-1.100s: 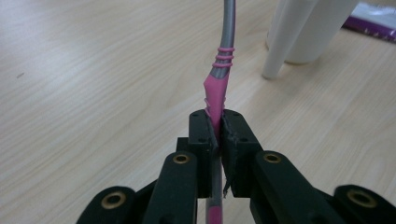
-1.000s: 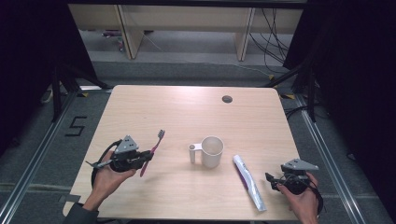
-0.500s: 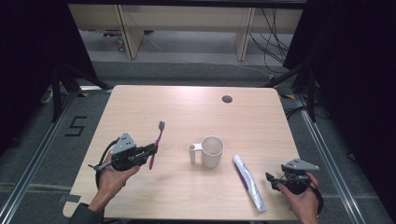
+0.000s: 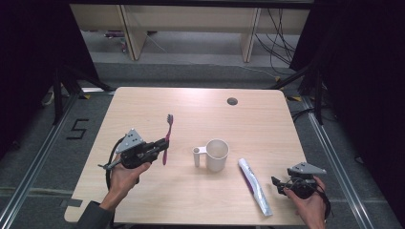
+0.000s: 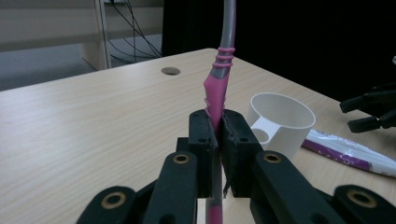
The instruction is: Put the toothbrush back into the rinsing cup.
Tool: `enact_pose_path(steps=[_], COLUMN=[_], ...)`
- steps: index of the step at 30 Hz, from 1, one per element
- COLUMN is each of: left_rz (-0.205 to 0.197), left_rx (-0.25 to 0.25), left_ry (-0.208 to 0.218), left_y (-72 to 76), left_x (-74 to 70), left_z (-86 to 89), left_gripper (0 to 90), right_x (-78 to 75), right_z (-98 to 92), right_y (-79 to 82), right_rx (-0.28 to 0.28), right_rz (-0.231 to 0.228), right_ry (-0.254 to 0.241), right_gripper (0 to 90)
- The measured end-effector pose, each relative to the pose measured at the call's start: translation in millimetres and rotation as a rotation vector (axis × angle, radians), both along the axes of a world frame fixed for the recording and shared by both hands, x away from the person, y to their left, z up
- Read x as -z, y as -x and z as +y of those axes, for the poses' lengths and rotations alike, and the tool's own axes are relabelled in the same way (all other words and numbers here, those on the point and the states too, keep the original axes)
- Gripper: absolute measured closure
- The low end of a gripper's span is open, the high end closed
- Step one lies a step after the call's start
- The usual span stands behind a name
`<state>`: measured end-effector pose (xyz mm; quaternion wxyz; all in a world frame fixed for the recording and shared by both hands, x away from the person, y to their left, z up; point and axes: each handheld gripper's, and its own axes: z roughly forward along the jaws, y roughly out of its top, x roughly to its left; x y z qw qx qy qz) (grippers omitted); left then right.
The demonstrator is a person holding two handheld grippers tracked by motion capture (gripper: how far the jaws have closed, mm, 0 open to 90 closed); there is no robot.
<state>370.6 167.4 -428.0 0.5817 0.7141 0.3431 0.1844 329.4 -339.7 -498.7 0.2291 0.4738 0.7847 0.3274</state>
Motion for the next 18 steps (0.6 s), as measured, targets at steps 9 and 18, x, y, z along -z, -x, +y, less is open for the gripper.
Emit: enact_pose_path(steps=[9, 18], left_rz=[-0.035, -0.091], left_rx=[0.021, 0.059], left_ry=[0.026, 0.061], left_y=[-3.8, -10.2], left_x=[-3.1, -10.7], left_z=[-15.5, -35.2], left_gripper=[82.9, 82.9], right_x=[-0.1, -0.8], right_z=[0.2, -0.5], right_y=[0.1, 0.1], right_rx=[-0.001, -0.004], right_rz=[-0.001, 0.005], right_ry=[0.000, 0.012], right_gripper=[27.6, 27.6])
